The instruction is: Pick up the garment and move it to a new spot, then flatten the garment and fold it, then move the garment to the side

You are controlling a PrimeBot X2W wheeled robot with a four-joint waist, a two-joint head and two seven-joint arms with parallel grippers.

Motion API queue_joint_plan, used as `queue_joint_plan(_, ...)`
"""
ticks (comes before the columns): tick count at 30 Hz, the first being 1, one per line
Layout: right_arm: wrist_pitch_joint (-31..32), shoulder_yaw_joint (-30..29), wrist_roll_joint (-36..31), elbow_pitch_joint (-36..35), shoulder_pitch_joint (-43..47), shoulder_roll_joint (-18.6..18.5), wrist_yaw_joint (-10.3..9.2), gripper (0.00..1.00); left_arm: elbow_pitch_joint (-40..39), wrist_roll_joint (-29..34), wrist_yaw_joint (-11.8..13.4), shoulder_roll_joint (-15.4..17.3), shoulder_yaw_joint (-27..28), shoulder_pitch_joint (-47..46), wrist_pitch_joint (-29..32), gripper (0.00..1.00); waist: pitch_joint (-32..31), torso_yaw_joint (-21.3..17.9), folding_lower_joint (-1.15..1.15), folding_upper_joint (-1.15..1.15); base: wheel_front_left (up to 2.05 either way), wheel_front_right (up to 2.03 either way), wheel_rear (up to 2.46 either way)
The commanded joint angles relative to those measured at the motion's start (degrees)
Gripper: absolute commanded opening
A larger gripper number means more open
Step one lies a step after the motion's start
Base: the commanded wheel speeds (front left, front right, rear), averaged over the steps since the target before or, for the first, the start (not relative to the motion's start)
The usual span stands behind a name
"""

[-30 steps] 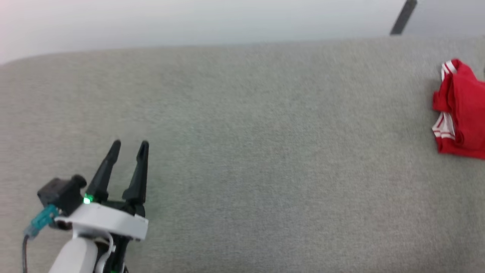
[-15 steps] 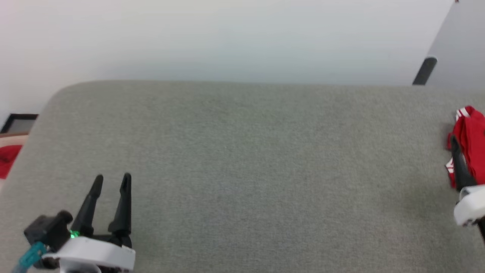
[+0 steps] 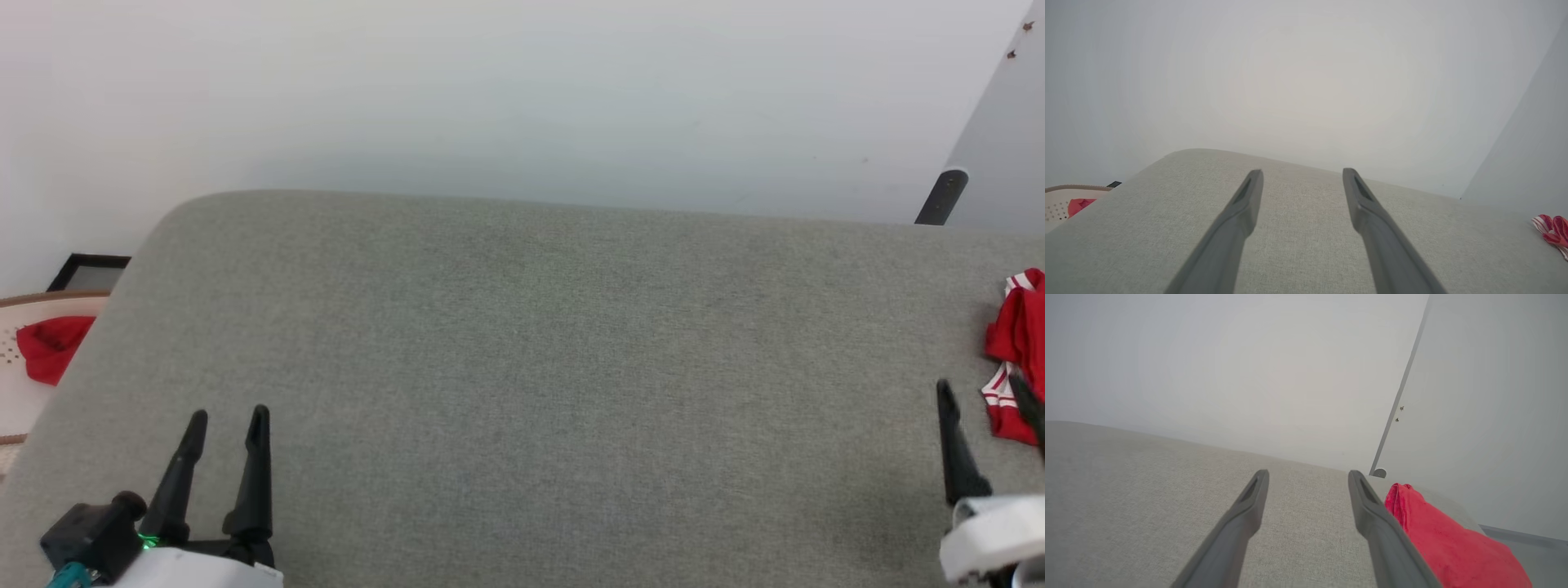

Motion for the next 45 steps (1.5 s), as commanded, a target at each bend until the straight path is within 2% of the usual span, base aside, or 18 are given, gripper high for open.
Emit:
queue_joint_plan(1, 0.12, -0.30, -0.37, -0.99, 1.78, 0.98, -0.07, 1.00, -0.27, 0.36, 0.03, -0.14, 0.40, 0.82, 0.00, 1.00, -0.10, 0.20, 0.00, 0.00, 0.00, 0.00, 0.00)
queue_joint_plan(14, 0.95, -1.14, -3.64, -8.03, 9.11, 6.66, -0.07, 1.00, -0.17, 1.19, 0.03, 0.28, -0.33, 1.60, 0.00, 1.00, -0.01, -0.12, 0.00, 0.00, 0.00, 0.00, 0.00)
queue_joint_plan(30, -0.21, -0.51, -2.92, -7.95, 10.09, 6.80, -0.07, 1.00, 2.47, 0.59, 0.03, 0.69, -2.31, 1.53, 0.00, 1.00, 0.05, -1.09, 0.00, 0.00, 0.00, 0.00, 0.00)
queue_joint_plan(31, 0.14, -0.65, -3.39, -7.98, 9.34, 6.87, 0.00, 0.00, 2.51, 0.71, 0.00, 0.52, -2.38, 1.05, 0.01, 0.00, 0.05, -1.09, 0.00, 0.00, 0.00, 0.00, 0.00)
queue_joint_plan(35, 0.55, -0.73, -2.82, -5.89, 9.15, 7.48, 0.00, 0.00, 4.17, 0.21, 0.00, -0.64, -2.70, 1.64, 0.17, 0.00, 0.06, -1.13, 0.00, 0.00, 0.00, 0.00, 0.00)
queue_joint_plan(45, 3.19, -0.95, 9.19, -4.65, 7.54, 8.08, 0.00, 0.00, 4.70, -8.58, 0.00, -2.16, -1.60, 0.41, 2.99, 0.00, 0.13, -1.58, 0.00, 0.00, 0.00, 0.00, 0.00)
